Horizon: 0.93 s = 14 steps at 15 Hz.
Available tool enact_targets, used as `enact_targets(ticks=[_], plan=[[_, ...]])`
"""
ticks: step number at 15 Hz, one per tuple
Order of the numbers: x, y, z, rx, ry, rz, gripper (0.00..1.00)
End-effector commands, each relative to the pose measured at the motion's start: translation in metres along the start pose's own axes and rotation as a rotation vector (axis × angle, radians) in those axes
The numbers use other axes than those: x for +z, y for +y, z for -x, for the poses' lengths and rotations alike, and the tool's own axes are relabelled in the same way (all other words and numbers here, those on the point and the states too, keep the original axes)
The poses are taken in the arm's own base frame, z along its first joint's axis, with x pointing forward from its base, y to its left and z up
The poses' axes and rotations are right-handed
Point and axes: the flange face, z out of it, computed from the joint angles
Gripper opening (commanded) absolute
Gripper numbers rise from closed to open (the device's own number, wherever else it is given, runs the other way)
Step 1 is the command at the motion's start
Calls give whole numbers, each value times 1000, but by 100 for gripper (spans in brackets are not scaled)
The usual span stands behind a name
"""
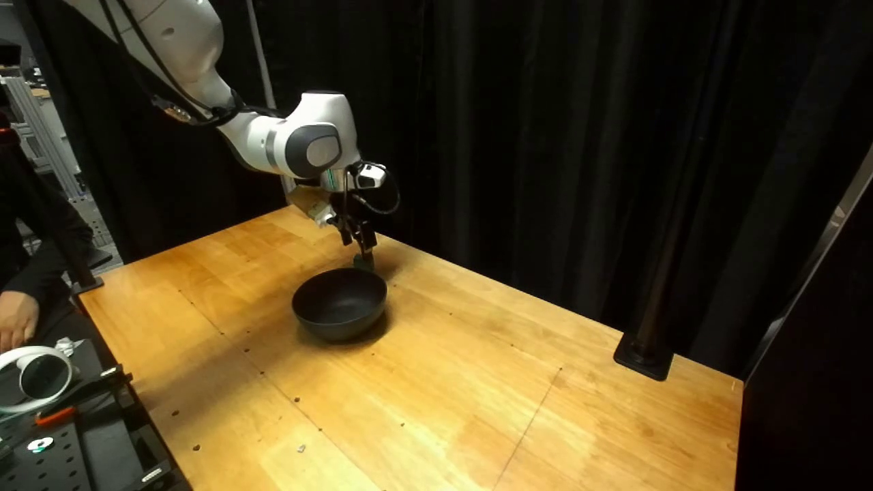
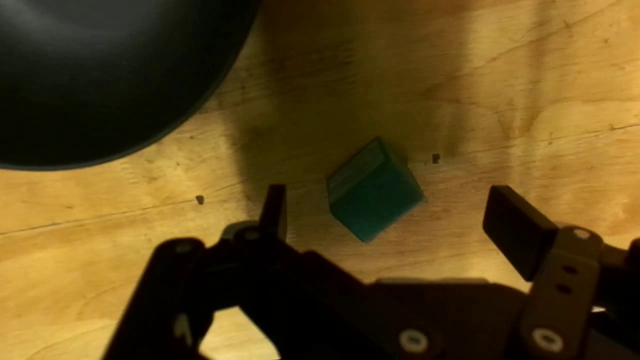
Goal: Put the square inside the black bowl.
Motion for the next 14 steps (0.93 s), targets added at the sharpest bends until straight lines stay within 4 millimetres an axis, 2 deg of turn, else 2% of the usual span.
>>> enact_targets(ticks=[1,2,3,4,6,10,12,14], plan=[[16,-8,-17,30,11,-19,100],[19,-9,-17,38,4,-18,100],[23,-8,-18,41,-2,-9,75],[25,-7,-18,46,-8,-3,73],[28,-5,-17,59,-11,3,56],[22,-3,-16,94,-17,-9,27],[15,-7,-11,96,-38,-3,26],[0,-11,-7,85,-44,32,26]])
